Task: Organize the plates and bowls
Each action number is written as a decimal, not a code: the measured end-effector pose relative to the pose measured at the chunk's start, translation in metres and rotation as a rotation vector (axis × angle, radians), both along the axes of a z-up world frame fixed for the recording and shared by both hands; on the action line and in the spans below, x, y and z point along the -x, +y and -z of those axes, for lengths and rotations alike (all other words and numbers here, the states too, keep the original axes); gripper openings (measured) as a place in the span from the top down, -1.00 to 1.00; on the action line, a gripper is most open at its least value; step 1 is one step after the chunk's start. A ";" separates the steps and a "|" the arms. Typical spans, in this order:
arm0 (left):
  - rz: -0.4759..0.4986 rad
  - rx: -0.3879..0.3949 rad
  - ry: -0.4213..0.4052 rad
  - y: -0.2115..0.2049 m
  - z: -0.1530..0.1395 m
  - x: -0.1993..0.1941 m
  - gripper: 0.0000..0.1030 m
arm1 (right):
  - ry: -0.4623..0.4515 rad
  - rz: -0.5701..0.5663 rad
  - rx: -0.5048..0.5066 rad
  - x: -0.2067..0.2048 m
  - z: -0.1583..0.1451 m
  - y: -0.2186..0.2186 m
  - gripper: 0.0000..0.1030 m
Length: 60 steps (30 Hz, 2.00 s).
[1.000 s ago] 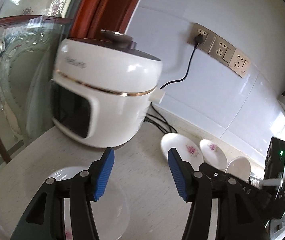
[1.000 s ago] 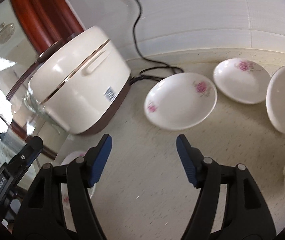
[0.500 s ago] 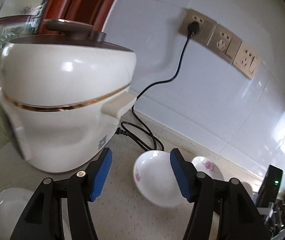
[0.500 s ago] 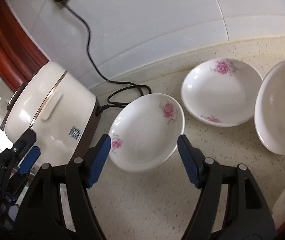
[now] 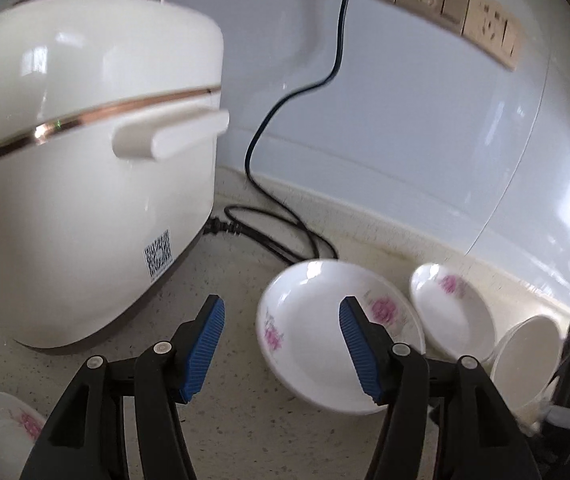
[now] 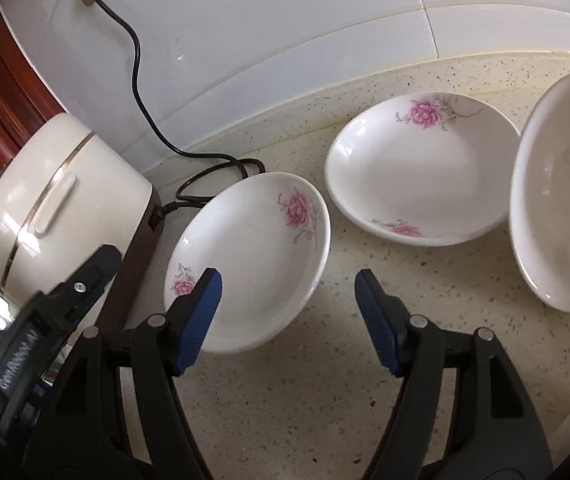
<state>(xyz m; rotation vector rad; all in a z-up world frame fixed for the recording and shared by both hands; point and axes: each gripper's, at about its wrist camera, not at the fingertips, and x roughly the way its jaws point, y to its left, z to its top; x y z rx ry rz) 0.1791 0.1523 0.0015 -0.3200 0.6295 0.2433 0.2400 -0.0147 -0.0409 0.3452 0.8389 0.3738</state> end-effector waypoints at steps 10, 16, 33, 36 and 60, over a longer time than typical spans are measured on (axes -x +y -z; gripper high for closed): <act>-0.008 0.018 0.100 0.008 0.027 -0.018 0.06 | 0.002 -0.033 -0.008 -0.006 0.011 0.001 -0.22; 0.004 0.008 0.132 0.005 0.038 -0.025 0.08 | 0.019 -0.040 -0.019 -0.012 0.015 0.003 -0.02; 0.064 0.082 0.181 0.006 0.054 -0.037 0.64 | 0.016 -0.069 0.011 -0.014 0.015 0.003 0.49; 0.052 0.095 0.184 0.008 0.050 -0.028 0.65 | 0.012 -0.074 0.012 -0.013 0.014 0.004 0.51; 0.032 0.117 0.087 -0.004 -0.007 0.042 0.67 | -0.037 -0.103 0.036 0.043 -0.034 -0.005 0.51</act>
